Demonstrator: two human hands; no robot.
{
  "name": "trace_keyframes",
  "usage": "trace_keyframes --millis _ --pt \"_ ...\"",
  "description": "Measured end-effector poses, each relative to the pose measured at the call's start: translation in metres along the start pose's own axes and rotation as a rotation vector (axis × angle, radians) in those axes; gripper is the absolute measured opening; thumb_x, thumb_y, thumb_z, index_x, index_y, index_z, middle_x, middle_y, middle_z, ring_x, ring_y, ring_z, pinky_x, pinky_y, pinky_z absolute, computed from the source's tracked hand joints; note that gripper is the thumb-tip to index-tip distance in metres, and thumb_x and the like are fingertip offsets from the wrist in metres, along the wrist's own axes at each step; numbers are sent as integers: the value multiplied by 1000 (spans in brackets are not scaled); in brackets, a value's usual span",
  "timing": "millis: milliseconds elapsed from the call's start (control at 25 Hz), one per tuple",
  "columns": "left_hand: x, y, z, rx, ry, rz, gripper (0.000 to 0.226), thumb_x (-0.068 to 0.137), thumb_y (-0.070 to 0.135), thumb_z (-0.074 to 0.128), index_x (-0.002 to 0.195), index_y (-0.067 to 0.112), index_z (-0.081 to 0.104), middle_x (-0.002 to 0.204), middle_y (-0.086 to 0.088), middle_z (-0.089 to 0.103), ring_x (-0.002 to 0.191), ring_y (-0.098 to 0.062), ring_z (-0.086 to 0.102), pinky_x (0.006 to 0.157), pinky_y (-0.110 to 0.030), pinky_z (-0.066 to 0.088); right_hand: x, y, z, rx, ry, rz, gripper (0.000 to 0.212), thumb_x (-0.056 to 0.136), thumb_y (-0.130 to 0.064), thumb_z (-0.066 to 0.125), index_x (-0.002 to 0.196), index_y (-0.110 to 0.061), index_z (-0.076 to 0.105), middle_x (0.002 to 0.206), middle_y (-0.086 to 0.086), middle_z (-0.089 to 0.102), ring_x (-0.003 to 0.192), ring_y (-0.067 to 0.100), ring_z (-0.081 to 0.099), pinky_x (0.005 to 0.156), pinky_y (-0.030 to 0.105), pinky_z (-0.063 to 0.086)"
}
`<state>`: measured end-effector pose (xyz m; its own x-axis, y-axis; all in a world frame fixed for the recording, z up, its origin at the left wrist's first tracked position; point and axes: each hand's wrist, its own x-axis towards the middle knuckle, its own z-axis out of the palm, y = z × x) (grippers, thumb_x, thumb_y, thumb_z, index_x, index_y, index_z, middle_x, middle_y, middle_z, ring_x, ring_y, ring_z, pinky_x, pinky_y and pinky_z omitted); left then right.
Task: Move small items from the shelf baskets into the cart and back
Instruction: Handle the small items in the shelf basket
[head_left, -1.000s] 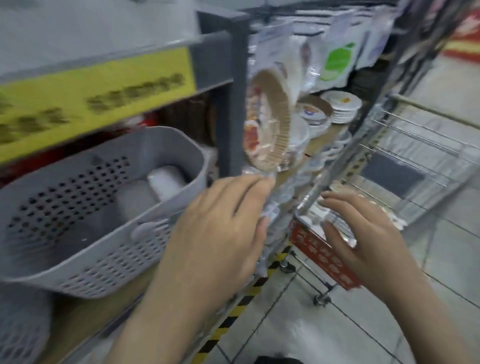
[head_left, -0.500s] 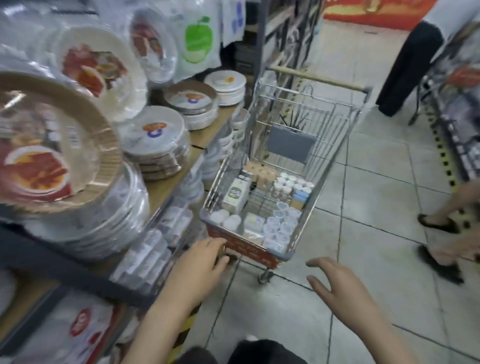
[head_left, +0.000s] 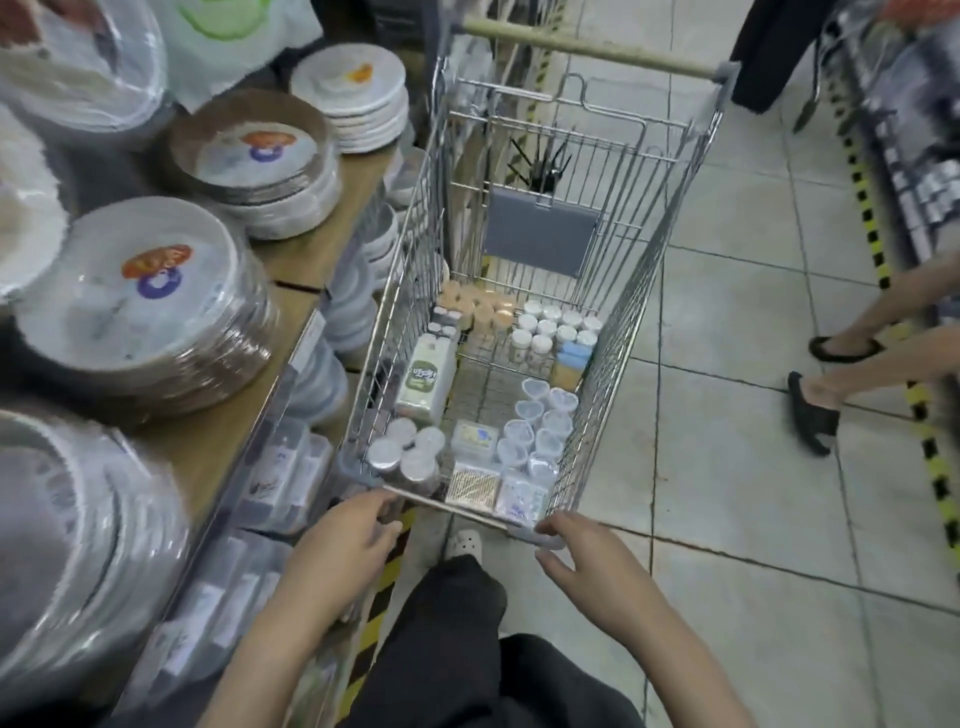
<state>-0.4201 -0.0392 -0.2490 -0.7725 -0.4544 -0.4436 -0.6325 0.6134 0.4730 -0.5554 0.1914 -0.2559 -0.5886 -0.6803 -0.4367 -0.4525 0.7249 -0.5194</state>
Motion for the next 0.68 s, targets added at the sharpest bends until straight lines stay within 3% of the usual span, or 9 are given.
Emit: trace_keyframes --millis 160,320,520,600,680 --pt "71 5 7 13 -98 45 32 93 29 53 123 23 55 119 5 61 110 -15 58 91 -35 48 52 13 4 35 -63 137 34 94 -36 49 123 -19 55 121 -1 58 113 17 53 92 29 42" --pt "127 15 38 -7 -248 63 37 92 26 55 129 17 52 123 2 59 112 -13 55 94 -28 44 108 29 28 129 -147 292 41 92 -29 53 131 -16 49 132 4 53 120 19 51 98 28 40" --pt "174 26 93 -212 -391 -171 42 93 23 56 133 11 48 131 -4 54 117 -18 53 93 -25 40 164 45 67 340 -250 583 46 93 -22 54 134 -7 39 132 11 52 117 24 53 80 22 38" --pt "188 22 111 -236 -422 -270 29 94 20 54 122 13 52 120 -6 57 108 -21 57 85 -25 42 178 59 83 396 -245 683 45 93 -20 54 132 -5 37 131 13 52 115 26 53 85 25 42" --pt "200 15 125 -261 -423 -324 10 92 15 54 102 14 55 106 -4 62 96 -21 61 82 -30 49 189 74 96 420 -208 740 40 91 -18 56 126 -4 40 122 10 55 103 24 55 74 25 45"
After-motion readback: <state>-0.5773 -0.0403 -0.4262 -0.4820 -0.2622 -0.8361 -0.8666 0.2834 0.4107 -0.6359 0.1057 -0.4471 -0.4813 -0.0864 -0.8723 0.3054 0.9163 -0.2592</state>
